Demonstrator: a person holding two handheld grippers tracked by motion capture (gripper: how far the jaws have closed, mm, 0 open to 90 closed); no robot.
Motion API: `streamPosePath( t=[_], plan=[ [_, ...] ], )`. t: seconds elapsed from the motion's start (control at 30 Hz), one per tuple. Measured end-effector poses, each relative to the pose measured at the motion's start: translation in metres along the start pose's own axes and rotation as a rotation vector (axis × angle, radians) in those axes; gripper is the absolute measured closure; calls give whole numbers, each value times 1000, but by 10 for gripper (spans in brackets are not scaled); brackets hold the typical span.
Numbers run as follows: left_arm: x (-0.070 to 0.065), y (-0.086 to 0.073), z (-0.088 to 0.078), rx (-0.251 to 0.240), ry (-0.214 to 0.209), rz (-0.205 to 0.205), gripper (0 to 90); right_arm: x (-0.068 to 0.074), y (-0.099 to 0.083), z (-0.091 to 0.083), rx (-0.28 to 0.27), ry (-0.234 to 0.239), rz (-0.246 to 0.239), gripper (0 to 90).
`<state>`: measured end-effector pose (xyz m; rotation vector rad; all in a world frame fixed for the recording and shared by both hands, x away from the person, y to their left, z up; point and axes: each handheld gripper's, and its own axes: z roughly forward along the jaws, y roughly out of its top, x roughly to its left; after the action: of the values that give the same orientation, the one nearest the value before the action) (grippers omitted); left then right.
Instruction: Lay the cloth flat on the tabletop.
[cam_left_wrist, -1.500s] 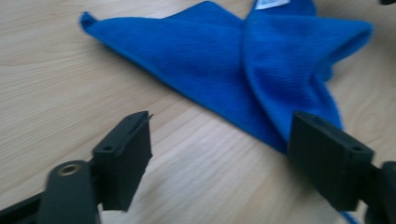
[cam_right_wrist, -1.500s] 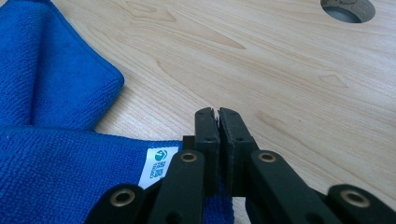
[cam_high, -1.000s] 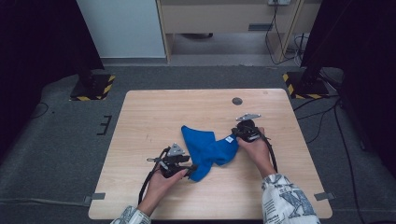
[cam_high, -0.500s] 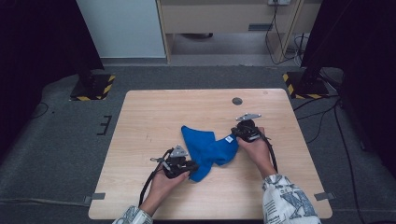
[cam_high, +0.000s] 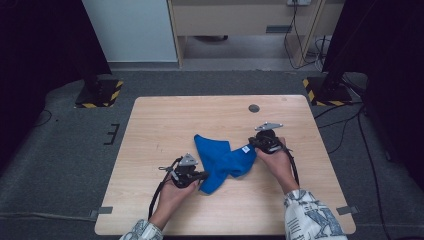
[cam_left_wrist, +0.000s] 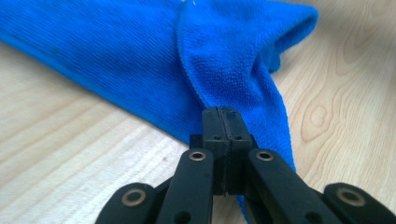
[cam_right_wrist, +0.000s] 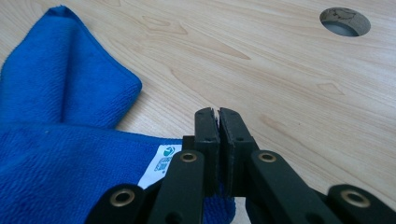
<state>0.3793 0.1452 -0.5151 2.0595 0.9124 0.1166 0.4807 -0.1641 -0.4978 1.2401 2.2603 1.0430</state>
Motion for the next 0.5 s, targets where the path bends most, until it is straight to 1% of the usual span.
streamPosePath(
  t=[0.07, 0.13, 0.17, 0.2, 0.27, 0.33, 0.37, 0.4, 0.43, 0.47, 0.5],
  plan=[
    [2, 1, -3, -11, 5, -3, 900, 1, -2, -5, -7, 1, 2, 869],
    [4, 3, -8, -27, 11, -7, 900, 0, -4, -9, -15, 6, -6, 869],
    [4, 3, -8, -27, 11, -7, 900, 1, -5, -13, -20, 7, -7, 869],
    [5, 6, -12, -44, 23, 2, 900, 1, -6, -15, -24, 9, -9, 869],
    [7, 9, -18, -63, 20, 0, 900, 1, -8, -21, -32, 15, -15, 870],
    [8, 12, -22, -74, 27, 5, 900, 1, -9, -29, -47, 24, -11, 870],
    [8, 12, -22, -74, 27, 5, 900, 1, -9, -29, -47, 24, -11, 870],
    [10, 16, -27, -89, 34, 11, 900, 1, -10, -36, -66, 31, -11, 870],
    [10, 16, -27, -89, 34, 11, 900, 1, -10, -36, -66, 31, -11, 870],
    [12, 21, -31, -96, 47, 17, 900, 2, -10, -43, -76, 37, -14, 870],
    [15, 24, -33, -99, 55, 21, 900, 2, -10, -46, -81, 41, -19, 870]
  ],
)
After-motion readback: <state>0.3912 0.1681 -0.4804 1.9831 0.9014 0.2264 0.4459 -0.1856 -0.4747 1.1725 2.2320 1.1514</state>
